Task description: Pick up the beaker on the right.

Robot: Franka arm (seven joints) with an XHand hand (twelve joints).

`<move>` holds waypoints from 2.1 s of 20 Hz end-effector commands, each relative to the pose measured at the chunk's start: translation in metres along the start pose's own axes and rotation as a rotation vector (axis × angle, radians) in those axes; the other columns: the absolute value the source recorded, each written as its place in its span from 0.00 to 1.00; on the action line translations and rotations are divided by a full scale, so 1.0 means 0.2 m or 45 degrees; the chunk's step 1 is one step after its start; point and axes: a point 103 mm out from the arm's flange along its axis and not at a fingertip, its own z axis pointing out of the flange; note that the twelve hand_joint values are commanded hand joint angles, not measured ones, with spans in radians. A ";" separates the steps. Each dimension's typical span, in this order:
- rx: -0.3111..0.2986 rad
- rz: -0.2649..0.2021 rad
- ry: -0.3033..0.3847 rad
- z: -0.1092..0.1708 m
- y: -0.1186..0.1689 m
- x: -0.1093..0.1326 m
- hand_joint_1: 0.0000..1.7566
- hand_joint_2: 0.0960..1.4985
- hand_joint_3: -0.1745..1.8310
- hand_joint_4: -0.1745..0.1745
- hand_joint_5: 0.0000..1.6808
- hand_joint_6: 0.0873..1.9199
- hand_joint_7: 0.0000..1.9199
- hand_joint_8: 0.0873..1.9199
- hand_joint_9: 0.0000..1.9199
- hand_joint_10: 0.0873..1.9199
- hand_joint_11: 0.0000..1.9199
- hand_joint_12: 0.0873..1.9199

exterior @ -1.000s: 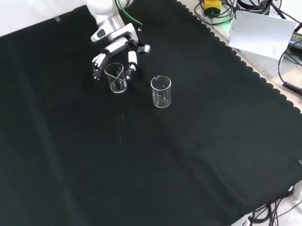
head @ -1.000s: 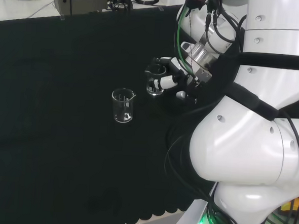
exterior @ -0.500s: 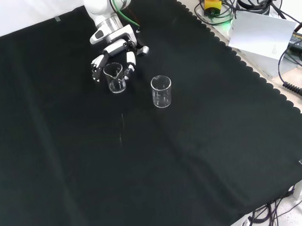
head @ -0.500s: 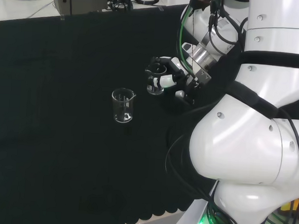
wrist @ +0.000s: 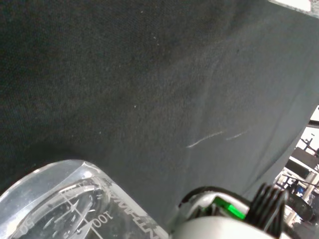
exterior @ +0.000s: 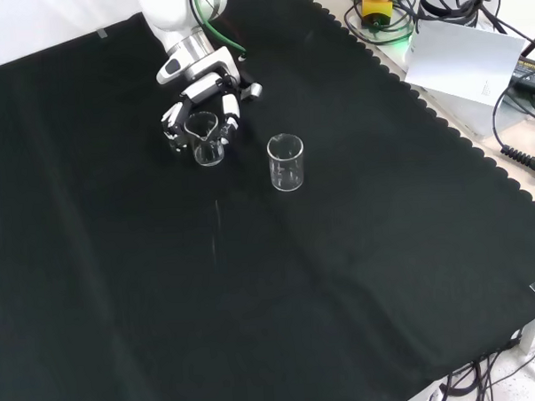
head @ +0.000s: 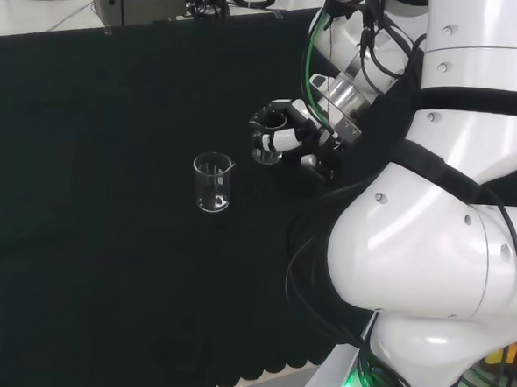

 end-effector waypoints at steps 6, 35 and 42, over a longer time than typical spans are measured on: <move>0.004 0.018 0.007 0.00 0.00 -0.01 0.57 0.33 0.40 0.49 0.29 0.47 0.26 0.36 0.33 0.25 0.10 0.69; -0.083 -0.159 -0.273 -0.50 -0.14 0.33 0.66 0.43 0.32 1.00 0.87 0.07 0.88 0.00 0.88 0.00 0.75 0.31; -0.046 -0.148 -0.329 -0.54 -0.32 0.45 0.66 0.41 0.36 0.92 0.84 0.15 0.90 0.00 0.89 0.00 0.77 0.29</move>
